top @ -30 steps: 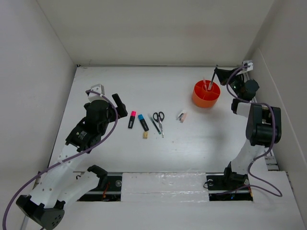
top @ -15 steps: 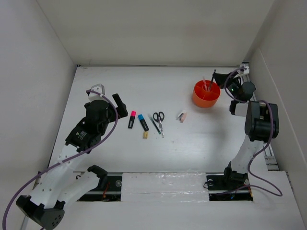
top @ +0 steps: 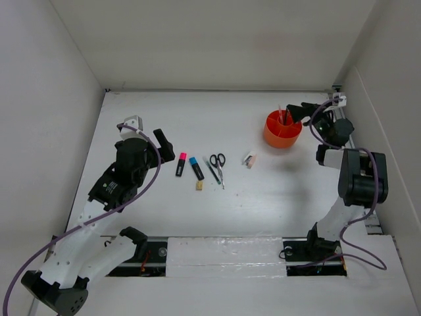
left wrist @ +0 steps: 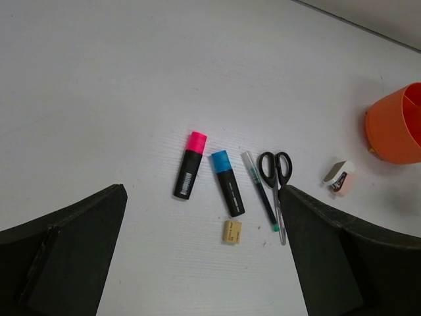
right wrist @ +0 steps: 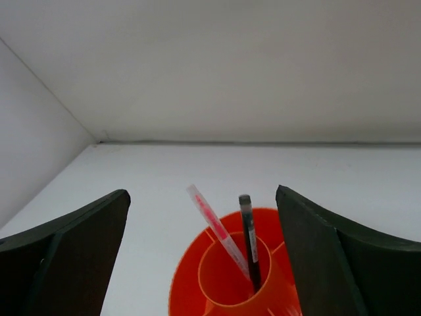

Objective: Sort the stationery into containers
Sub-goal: Place the pen in the storage box, then pick up the pen from the center of the board, then place the pen in the storage box, then pick up the stationery from the center of the board.

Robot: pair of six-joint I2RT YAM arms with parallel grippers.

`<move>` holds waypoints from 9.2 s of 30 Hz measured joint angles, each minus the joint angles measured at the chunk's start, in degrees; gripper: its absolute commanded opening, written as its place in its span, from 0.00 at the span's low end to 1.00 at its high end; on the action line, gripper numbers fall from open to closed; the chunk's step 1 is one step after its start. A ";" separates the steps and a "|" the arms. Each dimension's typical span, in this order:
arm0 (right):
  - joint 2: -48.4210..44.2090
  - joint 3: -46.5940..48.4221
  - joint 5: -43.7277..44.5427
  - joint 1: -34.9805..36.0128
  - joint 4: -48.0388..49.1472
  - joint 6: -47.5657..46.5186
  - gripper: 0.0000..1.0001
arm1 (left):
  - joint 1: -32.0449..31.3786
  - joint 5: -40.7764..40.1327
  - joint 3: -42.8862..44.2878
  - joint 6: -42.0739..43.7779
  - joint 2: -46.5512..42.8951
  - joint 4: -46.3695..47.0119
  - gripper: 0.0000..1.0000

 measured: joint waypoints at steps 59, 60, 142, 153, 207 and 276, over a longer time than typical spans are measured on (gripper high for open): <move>21.49 45.86 40.57 56.57 -89.48 -26.86 0.40 | 0.00 -13.05 0.48 -7.41 0.63 -6.16 1.00; 21.53 45.88 40.57 56.54 -89.55 -27.02 0.39 | 0.00 -13.03 0.48 -7.37 0.63 -6.16 1.00; -1.64 5.07 35.47 8.39 -6.62 -10.19 0.00 | 0.00 -7.17 0.48 -3.43 2.84 -2.71 1.00; -1.60 4.94 31.39 8.39 -6.99 -11.28 0.05 | 0.00 -7.04 0.48 -3.41 2.84 -2.69 1.00; -60.22 0.42 58.93 56.81 -80.15 -9.60 1.00 | -3.87 14.75 -9.92 -10.58 29.31 4.90 1.00; -72.54 -26.29 46.82 65.94 -68.70 -1.27 0.88 | -20.37 2.14 1.97 -21.14 17.53 1.11 0.00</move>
